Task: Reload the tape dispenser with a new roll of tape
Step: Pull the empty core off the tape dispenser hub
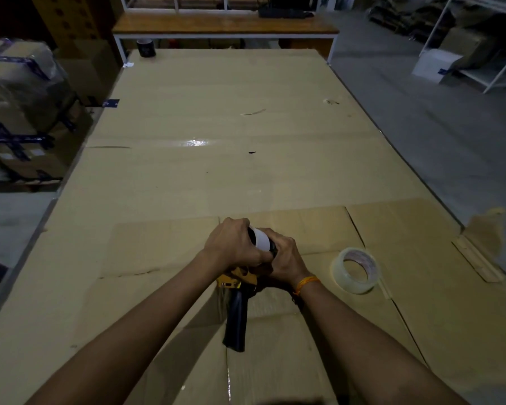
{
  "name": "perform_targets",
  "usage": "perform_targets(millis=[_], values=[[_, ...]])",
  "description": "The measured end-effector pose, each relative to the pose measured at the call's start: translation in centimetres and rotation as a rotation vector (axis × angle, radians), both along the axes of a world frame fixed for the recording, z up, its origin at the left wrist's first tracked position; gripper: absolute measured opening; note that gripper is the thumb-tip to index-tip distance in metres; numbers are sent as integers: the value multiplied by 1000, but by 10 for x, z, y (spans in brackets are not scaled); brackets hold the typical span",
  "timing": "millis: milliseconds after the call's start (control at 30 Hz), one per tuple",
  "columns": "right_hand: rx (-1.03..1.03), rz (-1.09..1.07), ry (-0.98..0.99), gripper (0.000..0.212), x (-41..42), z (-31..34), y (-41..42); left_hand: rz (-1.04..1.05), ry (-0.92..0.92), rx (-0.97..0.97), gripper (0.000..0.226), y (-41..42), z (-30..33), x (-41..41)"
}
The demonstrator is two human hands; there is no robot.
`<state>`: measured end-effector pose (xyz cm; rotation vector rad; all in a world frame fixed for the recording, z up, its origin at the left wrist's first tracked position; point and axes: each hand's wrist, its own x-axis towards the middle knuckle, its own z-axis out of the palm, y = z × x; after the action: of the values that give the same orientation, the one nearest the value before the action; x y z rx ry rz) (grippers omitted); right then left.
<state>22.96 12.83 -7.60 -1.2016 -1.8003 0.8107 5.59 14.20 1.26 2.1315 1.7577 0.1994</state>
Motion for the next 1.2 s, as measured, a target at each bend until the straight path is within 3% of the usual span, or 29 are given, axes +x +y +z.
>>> perform_targets(millis=[433, 633, 800, 1067, 1200], values=[[-21, 0, 16, 65, -2, 3, 0, -26, -37, -158, 79, 13, 10, -2], [-64, 5, 83, 69, 0, 6, -5, 58, -68, -86, 72, 1, 6, 7], [-98, -13, 145, 74, 0, 5, -13, 102, -74, -82, 80, -12, 5, 16], [-137, -55, 142, 65, -1, 3, -18, 94, -33, -8, 74, -20, 4, 25], [-105, -73, 80, 68, 1, -1, -15, 57, -26, -92, 77, -13, 15, 19]])
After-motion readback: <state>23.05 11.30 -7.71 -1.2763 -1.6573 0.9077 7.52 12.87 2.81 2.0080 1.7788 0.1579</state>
